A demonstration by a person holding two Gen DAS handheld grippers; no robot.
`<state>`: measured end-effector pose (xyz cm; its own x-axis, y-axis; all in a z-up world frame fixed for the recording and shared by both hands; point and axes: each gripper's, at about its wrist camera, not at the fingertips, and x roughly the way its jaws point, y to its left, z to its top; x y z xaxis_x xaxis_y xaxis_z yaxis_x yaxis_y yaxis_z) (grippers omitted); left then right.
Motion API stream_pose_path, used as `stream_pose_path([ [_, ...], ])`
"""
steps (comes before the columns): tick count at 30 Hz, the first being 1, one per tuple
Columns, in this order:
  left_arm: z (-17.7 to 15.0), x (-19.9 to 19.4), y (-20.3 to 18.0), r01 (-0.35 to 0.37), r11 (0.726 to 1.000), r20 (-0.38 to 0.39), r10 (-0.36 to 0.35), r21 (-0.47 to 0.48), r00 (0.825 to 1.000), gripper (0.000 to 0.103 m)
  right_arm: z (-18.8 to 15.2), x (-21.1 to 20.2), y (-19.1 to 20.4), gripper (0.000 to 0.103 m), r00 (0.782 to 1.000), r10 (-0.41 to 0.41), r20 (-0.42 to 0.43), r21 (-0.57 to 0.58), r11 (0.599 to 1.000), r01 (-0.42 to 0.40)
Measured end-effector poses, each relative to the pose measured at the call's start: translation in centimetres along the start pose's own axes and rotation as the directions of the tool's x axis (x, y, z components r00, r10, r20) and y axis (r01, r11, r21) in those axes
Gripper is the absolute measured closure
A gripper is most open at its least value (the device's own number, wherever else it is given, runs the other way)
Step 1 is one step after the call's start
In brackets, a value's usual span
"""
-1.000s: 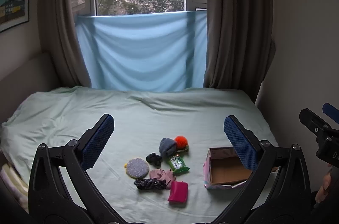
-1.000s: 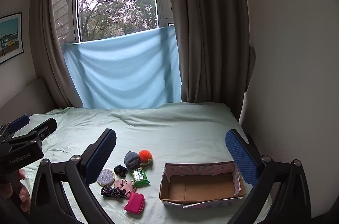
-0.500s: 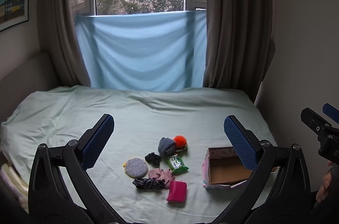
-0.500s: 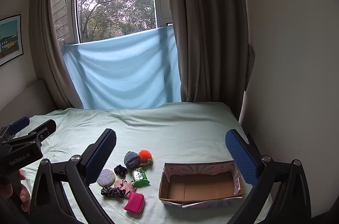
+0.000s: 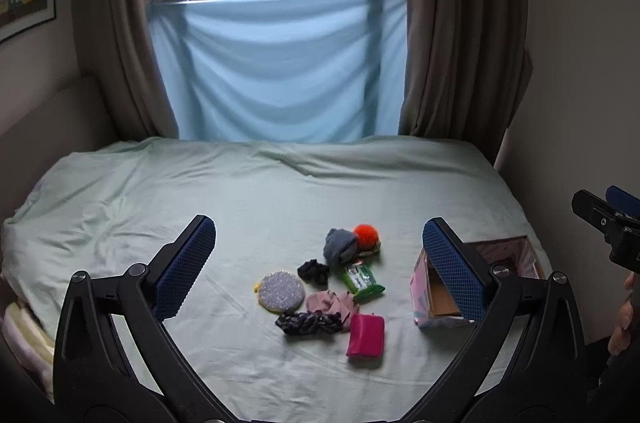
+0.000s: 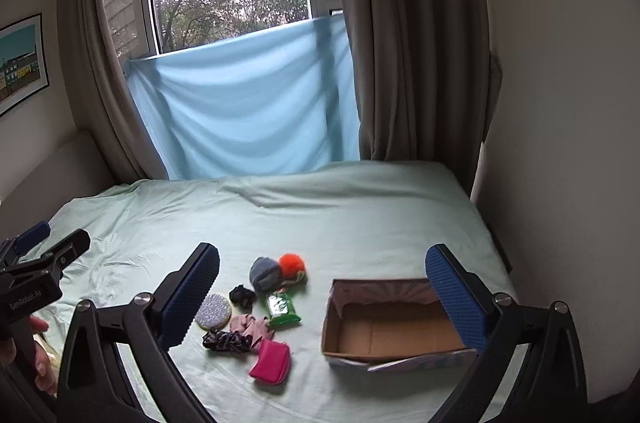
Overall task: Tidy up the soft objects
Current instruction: 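Grasp the black patterned scrunchie with left tool while right tool grasps the pink pouch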
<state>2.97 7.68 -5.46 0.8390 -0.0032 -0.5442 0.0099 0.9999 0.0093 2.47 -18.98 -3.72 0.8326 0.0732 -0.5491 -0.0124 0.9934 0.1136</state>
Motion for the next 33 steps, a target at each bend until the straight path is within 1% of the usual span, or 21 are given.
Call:
stream_pose_path([
  [3,-1.9,2.1,2.1,0.054,0.998,-0.054,-0.052,0.023,0.997,0.0,-2.0,1.6,2.1,0.0,0.999,-0.003,-0.035,0.021,1.0,0.004],
  [6,-4.0,4.4,3.8,0.102,0.992,-0.101,-0.095,0.069,0.99,0.0,-4.0,3.6,4.1,0.0,0.996,-0.023,-0.088,0.04,0.999,0.027],
  [12,-8.7,10.5,6.2,0.187,0.964,-0.184,-0.152,0.189,0.971,0.0,-8.4,8.7,7.2,0.0,0.979,-0.096,-0.181,0.037,0.994,0.105],
  [17,-12.6,15.8,7.5,0.271,0.924,-0.235,-0.21,0.269,0.949,0.0,-12.3,13.2,8.6,0.0,0.964,-0.124,-0.234,0.066,0.988,0.143],
  [23,-18.1,22.0,7.5,0.346,0.876,-0.287,-0.255,0.336,0.923,0.0,-17.6,19.0,9.6,0.0,0.948,-0.156,-0.277,0.047,0.983,0.175],
  [28,-22.3,26.6,6.2,0.396,0.832,-0.322,-0.28,0.389,0.904,0.001,-21.5,23.4,9.5,0.0,0.938,-0.166,-0.304,0.058,0.98,0.192],
  [31,-24.6,28.8,5.0,0.415,0.808,-0.338,-0.286,0.419,0.897,0.002,-23.7,25.8,9.2,0.0,0.931,-0.153,-0.331,0.073,0.98,0.187],
  [33,-25.9,30.1,4.4,0.429,0.794,-0.349,-0.291,0.431,0.891,0.004,-25.2,27.3,9.0,0.001,0.923,-0.139,-0.36,0.083,0.98,0.18],
])
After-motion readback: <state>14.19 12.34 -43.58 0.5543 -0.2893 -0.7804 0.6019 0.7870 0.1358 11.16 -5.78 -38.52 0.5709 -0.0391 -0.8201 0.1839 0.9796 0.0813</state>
